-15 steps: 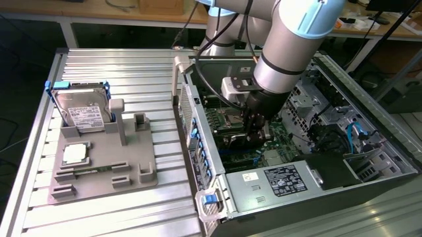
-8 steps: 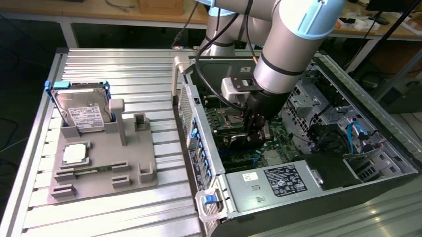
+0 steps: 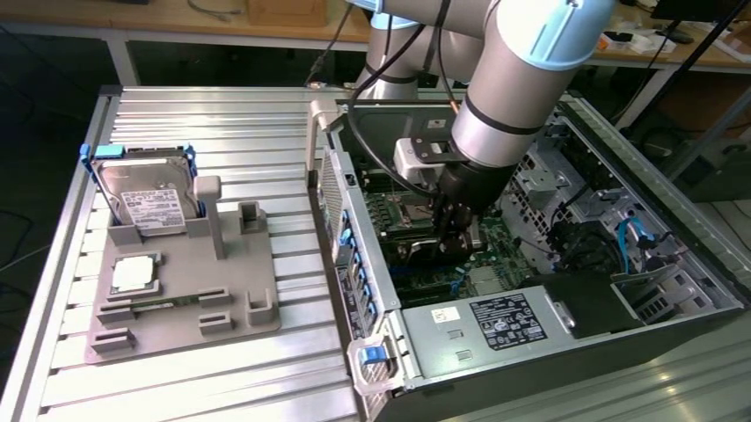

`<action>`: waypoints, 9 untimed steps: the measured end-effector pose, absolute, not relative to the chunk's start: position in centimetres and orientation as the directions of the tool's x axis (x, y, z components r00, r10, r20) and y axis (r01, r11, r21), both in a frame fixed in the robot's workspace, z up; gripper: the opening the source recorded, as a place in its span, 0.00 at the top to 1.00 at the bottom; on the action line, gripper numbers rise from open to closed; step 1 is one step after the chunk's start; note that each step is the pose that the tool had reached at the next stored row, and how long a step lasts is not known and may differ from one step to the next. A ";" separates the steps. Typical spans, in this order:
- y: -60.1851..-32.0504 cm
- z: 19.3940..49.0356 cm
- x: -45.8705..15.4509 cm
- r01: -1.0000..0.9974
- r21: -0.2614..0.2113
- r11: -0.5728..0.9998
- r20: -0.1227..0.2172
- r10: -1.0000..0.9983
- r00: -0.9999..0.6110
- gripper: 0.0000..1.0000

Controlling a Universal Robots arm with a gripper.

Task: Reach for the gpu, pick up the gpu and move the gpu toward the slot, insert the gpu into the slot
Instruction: 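Insert the gpu into the slot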

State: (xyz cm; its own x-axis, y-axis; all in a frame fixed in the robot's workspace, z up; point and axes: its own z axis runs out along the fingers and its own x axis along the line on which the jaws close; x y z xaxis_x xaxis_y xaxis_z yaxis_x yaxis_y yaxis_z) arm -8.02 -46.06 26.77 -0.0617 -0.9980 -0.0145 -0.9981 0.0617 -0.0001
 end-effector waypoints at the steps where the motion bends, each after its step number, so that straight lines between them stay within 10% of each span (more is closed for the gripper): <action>1: -46.1 26.8 -8.0 -0.998 0.000 0.062 -0.014 -0.998 -0.062 0.73; 9: -46.1 26.5 -8.0 -0.998 0.000 0.062 -0.014 -0.998 -0.062 0.73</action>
State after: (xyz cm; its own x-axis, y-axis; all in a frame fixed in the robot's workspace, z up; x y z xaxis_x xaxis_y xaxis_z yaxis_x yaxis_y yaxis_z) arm -8.03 -46.09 26.48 -0.0615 -0.9980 -0.0136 -0.9981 0.0615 0.0000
